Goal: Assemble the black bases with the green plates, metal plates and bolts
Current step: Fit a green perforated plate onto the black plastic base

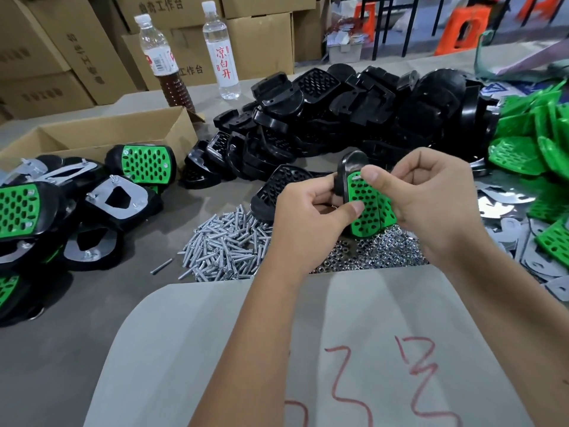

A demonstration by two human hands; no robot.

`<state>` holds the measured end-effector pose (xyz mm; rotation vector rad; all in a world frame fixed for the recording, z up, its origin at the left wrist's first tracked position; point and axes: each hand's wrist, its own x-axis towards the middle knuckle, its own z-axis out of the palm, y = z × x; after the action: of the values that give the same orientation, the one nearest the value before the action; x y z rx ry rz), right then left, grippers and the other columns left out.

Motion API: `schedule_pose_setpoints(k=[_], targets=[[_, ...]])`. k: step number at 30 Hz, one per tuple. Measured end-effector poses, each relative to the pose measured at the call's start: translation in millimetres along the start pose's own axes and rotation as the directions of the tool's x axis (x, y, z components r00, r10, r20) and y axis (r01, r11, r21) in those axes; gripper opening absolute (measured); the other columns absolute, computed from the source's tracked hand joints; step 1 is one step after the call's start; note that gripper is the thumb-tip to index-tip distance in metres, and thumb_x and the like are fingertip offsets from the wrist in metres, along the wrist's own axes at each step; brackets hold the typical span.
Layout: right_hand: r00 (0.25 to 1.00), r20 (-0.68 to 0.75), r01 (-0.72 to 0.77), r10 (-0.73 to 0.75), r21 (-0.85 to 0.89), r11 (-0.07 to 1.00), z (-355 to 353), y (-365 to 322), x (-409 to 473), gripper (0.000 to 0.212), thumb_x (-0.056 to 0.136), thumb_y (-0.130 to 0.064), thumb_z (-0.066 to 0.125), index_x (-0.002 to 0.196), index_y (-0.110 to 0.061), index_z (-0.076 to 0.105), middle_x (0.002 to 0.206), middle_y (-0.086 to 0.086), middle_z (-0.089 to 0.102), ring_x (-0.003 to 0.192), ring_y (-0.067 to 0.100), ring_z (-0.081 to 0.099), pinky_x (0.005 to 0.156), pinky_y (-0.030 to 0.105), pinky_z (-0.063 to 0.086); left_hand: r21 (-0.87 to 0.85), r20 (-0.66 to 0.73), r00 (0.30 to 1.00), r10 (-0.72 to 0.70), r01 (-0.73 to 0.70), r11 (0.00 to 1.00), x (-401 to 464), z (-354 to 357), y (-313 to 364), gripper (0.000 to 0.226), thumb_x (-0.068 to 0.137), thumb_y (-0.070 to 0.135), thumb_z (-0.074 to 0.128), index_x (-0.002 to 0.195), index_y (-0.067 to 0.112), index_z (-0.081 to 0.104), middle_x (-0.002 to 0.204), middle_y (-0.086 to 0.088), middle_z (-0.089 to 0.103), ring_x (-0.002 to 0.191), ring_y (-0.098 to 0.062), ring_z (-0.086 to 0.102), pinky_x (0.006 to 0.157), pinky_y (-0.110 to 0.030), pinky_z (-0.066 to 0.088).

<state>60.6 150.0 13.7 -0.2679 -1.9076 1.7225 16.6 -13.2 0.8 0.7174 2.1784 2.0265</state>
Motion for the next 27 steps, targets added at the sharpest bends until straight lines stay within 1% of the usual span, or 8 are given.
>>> schedule_pose_setpoints(k=[3, 6, 10, 12, 17, 22, 25, 27], targets=[[0.992, 0.003, -0.130, 0.130, 0.030, 0.991, -0.4, 0.8, 4.1, 0.071, 0.044, -0.065, 0.090, 0.083, -0.021, 0.051, 0.058, -0.007, 0.039, 0.048, 0.010, 0.031, 0.046, 0.025, 0.029, 0.017, 0.029, 1.000, -0.002, 0.001, 1.000, -0.6, -1.6, 0.6, 0.027, 0.088, 0.001, 0.075, 0.111, 0.014, 0.079, 0.075, 0.003, 0.071, 0.083, -0.030, 0.078, 0.075, -0.052, 0.065], [0.974, 0.119, -0.199, 0.190, 0.067, 0.978, 0.7, 0.5, 3.9, 0.075, 0.048, -0.062, 0.088, 0.101, -0.016, 0.061, 0.057, -0.010, 0.048, 0.041, 0.002, 0.037, 0.039, 0.017, 0.030, 0.016, 0.042, 0.999, 0.006, -0.007, 1.000, -1.6, -3.1, 1.8, 0.028, 0.088, -0.001, 0.075, 0.113, 0.012, 0.078, 0.076, -0.006, 0.070, 0.084, -0.035, 0.077, 0.076, -0.055, 0.064], [0.951, 0.278, -0.155, 0.137, 0.045, 0.987, -1.0, -2.2, 1.2, 0.045, 0.073, -0.049, 0.082, 0.111, -0.024, 0.077, 0.083, -0.007, 0.074, 0.066, 0.000, 0.066, 0.053, 0.013, 0.049, -0.031, 0.071, 0.997, 0.001, 0.001, 1.000, -2.0, -2.9, 4.2, 0.035, 0.084, 0.003, 0.073, 0.117, 0.013, 0.077, 0.082, -0.016, 0.071, 0.090, -0.046, 0.073, 0.081, -0.060, 0.063], [0.949, 0.306, -0.105, 0.080, 0.068, 0.992, 0.8, 0.3, -0.9, 0.032, 0.079, -0.044, 0.080, 0.107, -0.027, 0.079, 0.095, -0.003, 0.079, 0.086, 0.010, 0.075, 0.068, 0.025, 0.061, -0.032, 0.090, 0.996, 0.005, -0.002, 0.999, -1.2, -1.8, 4.4, 0.044, 0.082, 0.004, 0.073, 0.125, 0.014, 0.075, 0.080, -0.018, 0.067, 0.082, -0.039, 0.071, 0.084, -0.056, 0.063], [0.989, 0.146, -0.020, 0.013, 0.043, 0.999, 7.3, 8.1, -2.8, 0.026, 0.079, -0.038, 0.088, 0.098, -0.023, 0.079, 0.093, 0.003, 0.080, 0.086, 0.021, 0.076, 0.080, 0.042, 0.063, -0.025, 0.101, 0.995, -0.009, 0.011, 1.000, 2.6, -0.8, -0.7, 0.061, 0.086, -0.008, 0.070, 0.141, 0.020, 0.066, 0.076, -0.006, 0.050, 0.078, -0.022, 0.050, 0.082, -0.056, 0.059], [0.995, 0.066, 0.082, -0.079, -0.044, 0.996, 19.1, 11.2, -6.1, 0.032, 0.083, -0.040, 0.084, 0.108, -0.024, 0.072, 0.099, -0.003, 0.078, 0.093, 0.015, 0.075, 0.085, 0.042, 0.061, -0.056, 0.082, 0.996, -0.028, 0.033, 0.998, 4.3, -10.0, 0.5, 0.062, 0.082, -0.003, 0.070, 0.137, 0.025, 0.069, 0.071, -0.001, 0.047, 0.072, -0.021, 0.047, 0.064, -0.026, 0.049], [1.000, 0.010, 0.004, -0.003, -0.024, 1.000, 21.1, 8.6, -8.1, 0.053, 0.085, -0.054, 0.076, 0.124, -0.024, 0.056, 0.105, -0.007, 0.070, 0.093, 0.016, 0.069, 0.078, 0.043, 0.058, -0.102, -0.077, 0.995, -0.061, 0.053, 0.993, 7.4, -19.3, 1.1, 0.062, 0.078, 0.009, 0.075, 0.138, 0.024, 0.067, 0.071, -0.004, 0.065, 0.076, -0.022, 0.065, 0.083, -0.042, 0.061], [0.998, -0.004, 0.055, -0.056, -0.146, 0.988, 16.1, 7.0, -7.7, 0.035, 0.090, -0.048, 0.075, 0.110, -0.025, 0.057, 0.093, -0.006, 0.066, 0.084, 0.017, 0.066, 0.075, 0.043, 0.057, -0.140, -0.216, 0.970, -0.108, 0.078, 0.987, 10.3, -23.8, -0.9, 0.059, 0.084, 0.009, 0.078, 0.141, 0.019, 0.064, 0.082, -0.006, 0.078, 0.089, -0.028, 0.077, 0.084, -0.052, 0.063]])
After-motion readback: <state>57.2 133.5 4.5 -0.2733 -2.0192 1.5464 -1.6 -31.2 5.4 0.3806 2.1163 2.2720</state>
